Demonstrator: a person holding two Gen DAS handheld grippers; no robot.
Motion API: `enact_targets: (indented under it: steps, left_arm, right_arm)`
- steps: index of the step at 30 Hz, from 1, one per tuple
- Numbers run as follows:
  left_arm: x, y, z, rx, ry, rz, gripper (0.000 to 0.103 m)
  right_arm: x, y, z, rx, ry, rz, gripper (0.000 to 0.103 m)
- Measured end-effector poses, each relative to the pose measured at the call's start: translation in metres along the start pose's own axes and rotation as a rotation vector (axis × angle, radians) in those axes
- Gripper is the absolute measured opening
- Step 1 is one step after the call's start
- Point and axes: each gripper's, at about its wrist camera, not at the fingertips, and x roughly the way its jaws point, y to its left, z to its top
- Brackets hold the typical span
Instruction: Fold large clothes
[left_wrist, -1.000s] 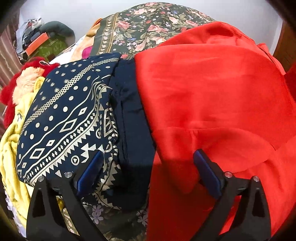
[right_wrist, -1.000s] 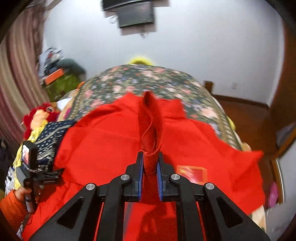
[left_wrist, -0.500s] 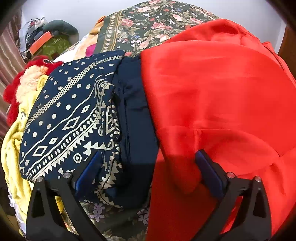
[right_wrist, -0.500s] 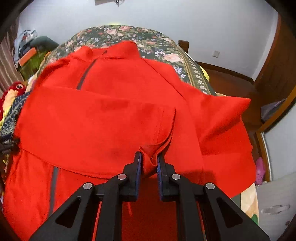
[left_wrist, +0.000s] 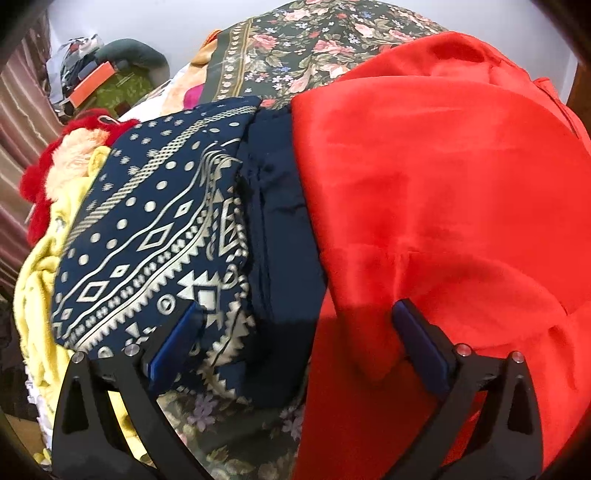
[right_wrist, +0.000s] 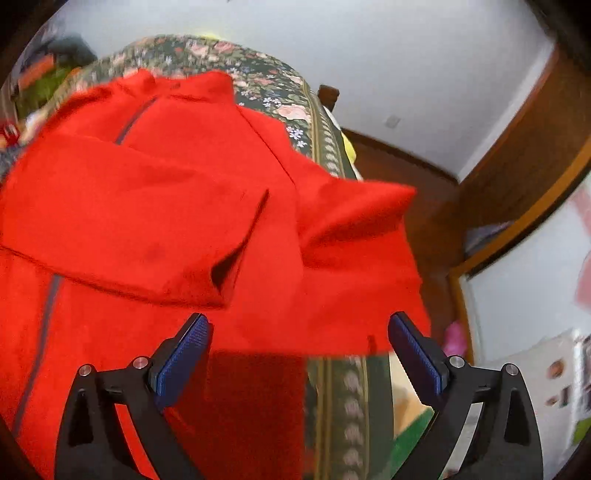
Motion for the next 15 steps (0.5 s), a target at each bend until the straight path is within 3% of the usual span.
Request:
enact_targets:
  steps: [6,11,15]
  left_arm:
    - [-0.043,-0.003,0.006,0.055,-0.045,0.038,0.103]
    - [-0.095,-0.019,0.03,0.062,-0.139,-0.053,0.103]
    - [-0.111,-0.049,0.048,0.092,-0.174,-0.13,0.103]
  right_arm:
    - [-0.044,-0.054,-0.016,0.127,-0.059,0.081,0.097]
    - [-0.06,-0.1,-0.029,0.283,-0.066,0.182,0.097]
    - [-0.049,-0.132,-0.04,0.433,-0.036,0.276,0.097]
